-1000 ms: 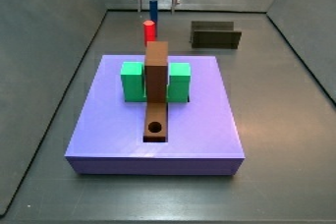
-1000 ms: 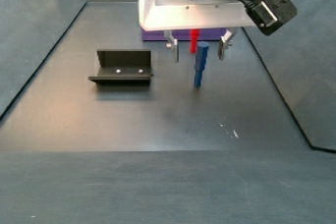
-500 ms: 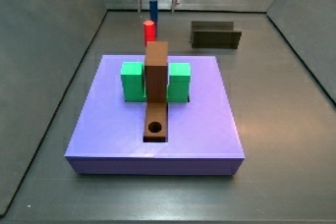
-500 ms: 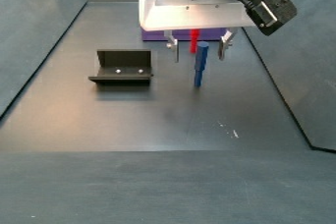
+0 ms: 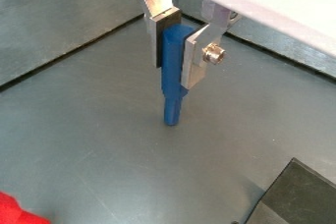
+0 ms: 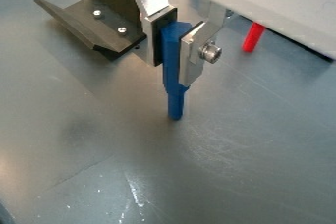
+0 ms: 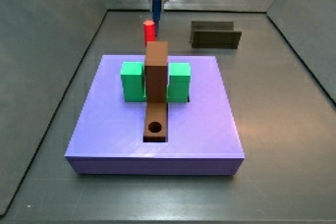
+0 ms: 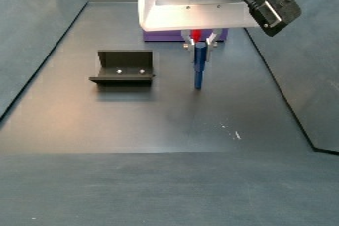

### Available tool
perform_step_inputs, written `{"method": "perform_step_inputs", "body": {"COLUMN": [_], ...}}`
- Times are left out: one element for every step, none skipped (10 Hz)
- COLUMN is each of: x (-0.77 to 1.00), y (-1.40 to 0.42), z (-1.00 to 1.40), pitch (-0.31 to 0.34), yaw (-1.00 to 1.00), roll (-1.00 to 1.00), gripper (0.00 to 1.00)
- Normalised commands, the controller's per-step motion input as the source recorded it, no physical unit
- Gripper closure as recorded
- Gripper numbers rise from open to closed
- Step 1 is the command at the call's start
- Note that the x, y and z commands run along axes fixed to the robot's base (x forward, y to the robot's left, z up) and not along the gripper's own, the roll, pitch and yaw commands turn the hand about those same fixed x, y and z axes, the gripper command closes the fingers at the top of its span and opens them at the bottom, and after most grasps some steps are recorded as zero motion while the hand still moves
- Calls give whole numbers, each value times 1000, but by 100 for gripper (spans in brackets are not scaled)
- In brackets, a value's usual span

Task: Pick up the blue object. Move up. Move to above the board. Insert the blue object.
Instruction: Pick up the blue object.

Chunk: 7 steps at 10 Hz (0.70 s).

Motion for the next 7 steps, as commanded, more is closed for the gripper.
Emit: {"method": "perform_step_inputs", "body": {"x": [0, 0, 0, 0, 0, 0, 0], "y": [0, 0, 0, 0, 0, 0, 0], "z": [0, 0, 0, 0, 0, 0, 0], "pitch": [0, 0, 0, 0, 0, 0, 0], "yaw": [0, 0, 0, 0, 0, 0, 0], "roll": [0, 0, 0, 0, 0, 0, 0], "gripper": [100, 100, 100, 100, 100, 100, 100]}}
